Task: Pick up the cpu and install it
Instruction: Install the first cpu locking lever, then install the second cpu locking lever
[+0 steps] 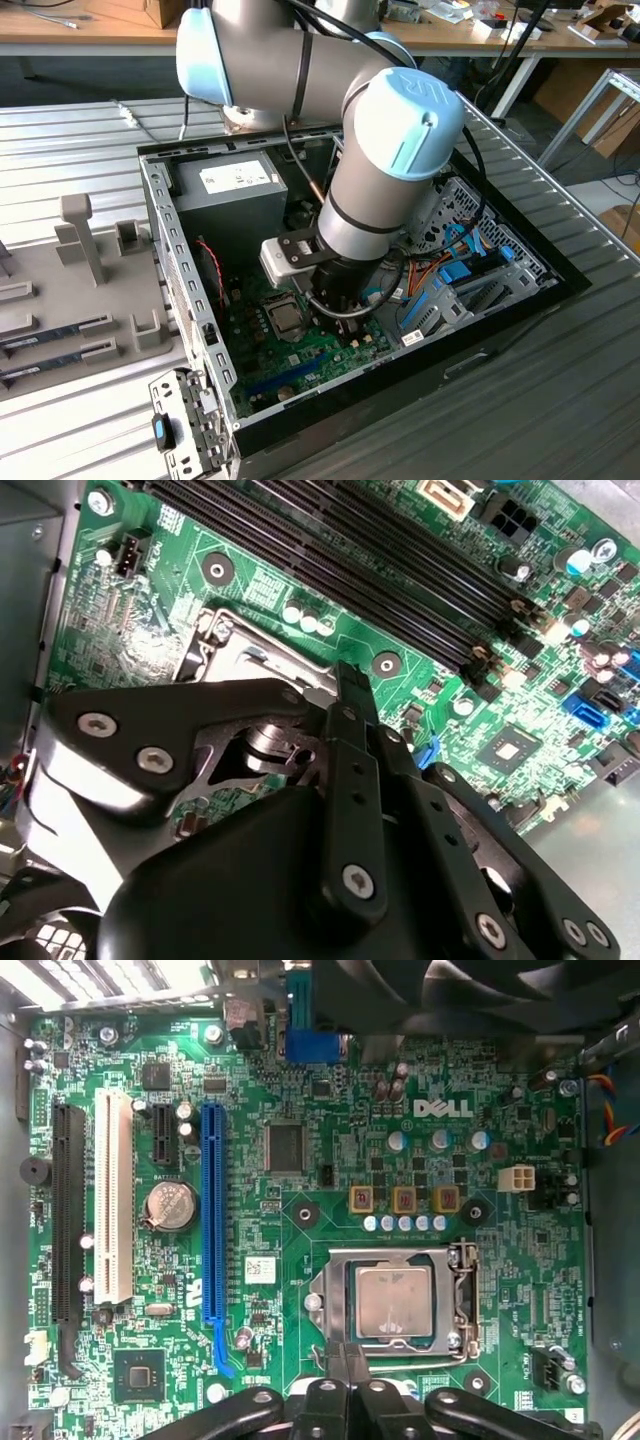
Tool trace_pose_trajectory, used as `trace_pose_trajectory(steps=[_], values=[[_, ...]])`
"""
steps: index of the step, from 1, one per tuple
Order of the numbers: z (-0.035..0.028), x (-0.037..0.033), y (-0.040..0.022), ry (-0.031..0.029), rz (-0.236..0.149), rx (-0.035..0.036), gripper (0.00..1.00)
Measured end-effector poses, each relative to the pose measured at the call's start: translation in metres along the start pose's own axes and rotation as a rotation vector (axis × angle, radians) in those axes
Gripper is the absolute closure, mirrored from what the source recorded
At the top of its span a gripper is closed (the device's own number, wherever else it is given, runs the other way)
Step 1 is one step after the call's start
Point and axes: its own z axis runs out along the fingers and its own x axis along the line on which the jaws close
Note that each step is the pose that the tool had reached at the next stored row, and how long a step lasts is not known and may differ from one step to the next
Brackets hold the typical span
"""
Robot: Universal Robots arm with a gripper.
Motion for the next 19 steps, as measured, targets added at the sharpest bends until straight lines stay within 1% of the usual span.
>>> trace_pose_trajectory(steps=[4, 6, 8, 10, 14, 15, 16, 18, 19], values=[[0.0049, 0.0014, -0.0052, 0.0001, 0.0, -0.0001, 0.89], [0.0084, 0.0018, -0.0095, 0.0003, 0.0, -0.0003, 0.89], [0.0101, 0.0018, -0.0122, 0.0, 0.0, 0.0003, 0.89], [0.0112, 0.0018, -0.0142, -0.0001, 0.0, 0.0, 0.89], [0.012, 0.0019, -0.0147, 0.0003, 0.001, -0.0002, 0.89], [0.0102, 0.0019, -0.0147, -0.0008, 0.001, 0.0004, 0.89], [0.0059, 0.0018, -0.0145, -0.0017, 0.0, 0.0007, 0.89], [0.0004, 0.0019, -0.0141, -0.0008, 0.001, 0.0001, 0.89], [-0.0037, 0.0018, -0.0139, -0.0008, 0.001, 0.0, 0.89]])
